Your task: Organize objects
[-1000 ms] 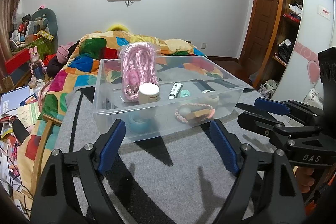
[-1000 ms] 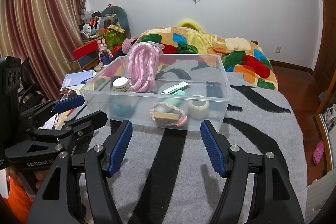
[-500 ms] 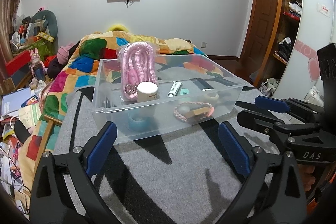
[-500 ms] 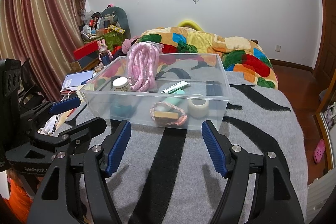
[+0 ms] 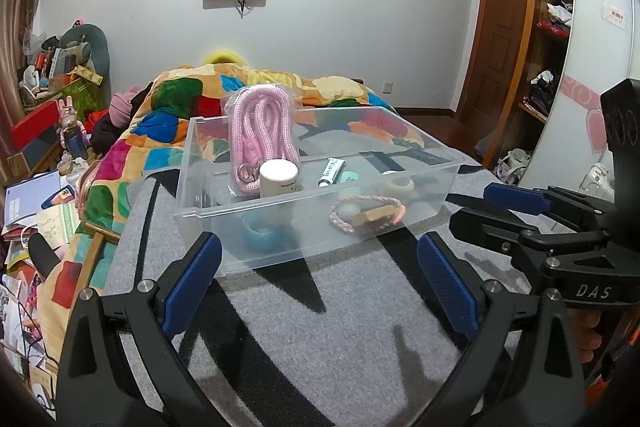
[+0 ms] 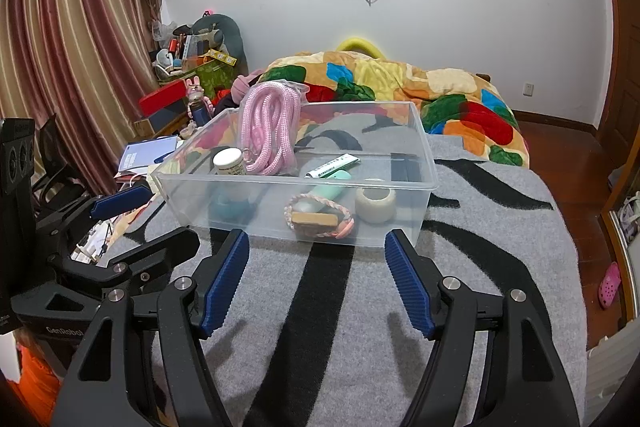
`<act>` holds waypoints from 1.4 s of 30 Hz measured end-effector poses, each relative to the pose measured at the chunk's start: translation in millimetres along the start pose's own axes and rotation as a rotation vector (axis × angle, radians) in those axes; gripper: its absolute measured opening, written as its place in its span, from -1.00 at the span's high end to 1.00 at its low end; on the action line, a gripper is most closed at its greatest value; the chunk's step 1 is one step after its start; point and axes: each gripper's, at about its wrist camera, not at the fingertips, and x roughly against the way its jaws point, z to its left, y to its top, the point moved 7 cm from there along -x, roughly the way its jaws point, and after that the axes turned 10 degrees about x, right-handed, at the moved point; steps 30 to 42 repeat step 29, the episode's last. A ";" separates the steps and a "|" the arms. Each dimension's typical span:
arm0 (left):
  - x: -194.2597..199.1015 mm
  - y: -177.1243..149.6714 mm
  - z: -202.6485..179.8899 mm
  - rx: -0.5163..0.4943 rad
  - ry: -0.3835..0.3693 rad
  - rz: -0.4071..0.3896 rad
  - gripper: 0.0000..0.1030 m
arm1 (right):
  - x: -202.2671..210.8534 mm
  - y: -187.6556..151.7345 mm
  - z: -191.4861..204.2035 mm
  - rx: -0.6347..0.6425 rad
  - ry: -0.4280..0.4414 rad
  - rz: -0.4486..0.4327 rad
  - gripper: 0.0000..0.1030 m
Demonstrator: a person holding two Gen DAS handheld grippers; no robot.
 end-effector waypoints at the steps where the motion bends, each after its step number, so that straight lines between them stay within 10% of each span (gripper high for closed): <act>1: 0.5 0.4 0.2 0.002 0.000 -0.002 -0.93 | -0.3 0.1 -0.3 0.000 -0.001 0.000 -0.30; 42: 4.0 2.5 1.4 0.000 0.007 -0.013 -0.94 | -0.3 0.1 0.4 -0.001 0.000 0.002 -0.31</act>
